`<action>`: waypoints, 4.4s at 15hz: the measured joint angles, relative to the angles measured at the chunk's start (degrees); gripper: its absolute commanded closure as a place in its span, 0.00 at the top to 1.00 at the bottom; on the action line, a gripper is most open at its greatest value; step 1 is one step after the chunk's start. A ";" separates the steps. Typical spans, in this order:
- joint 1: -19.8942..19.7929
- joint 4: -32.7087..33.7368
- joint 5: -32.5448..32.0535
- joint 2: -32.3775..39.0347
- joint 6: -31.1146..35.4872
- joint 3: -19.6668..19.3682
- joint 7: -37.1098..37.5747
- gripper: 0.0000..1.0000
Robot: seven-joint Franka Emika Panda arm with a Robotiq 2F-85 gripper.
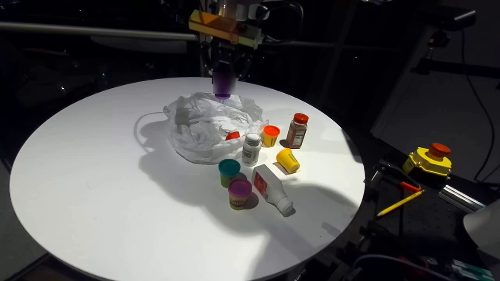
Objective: Remove all the objects from the white plastic bag and put them on the table
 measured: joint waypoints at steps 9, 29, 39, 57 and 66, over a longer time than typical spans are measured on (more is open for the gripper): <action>-10.34 -6.97 -0.87 -1.31 2.85 0.15 -1.31 0.26; -5.09 -12.62 5.39 2.38 19.27 -6.66 -4.67 1.00; -4.50 -3.19 0.94 4.97 13.43 4.75 -13.48 1.00; -6.08 7.74 7.41 17.25 8.49 5.55 -19.42 1.00; 1.17 5.42 5.13 15.95 4.79 -0.20 -8.62 1.00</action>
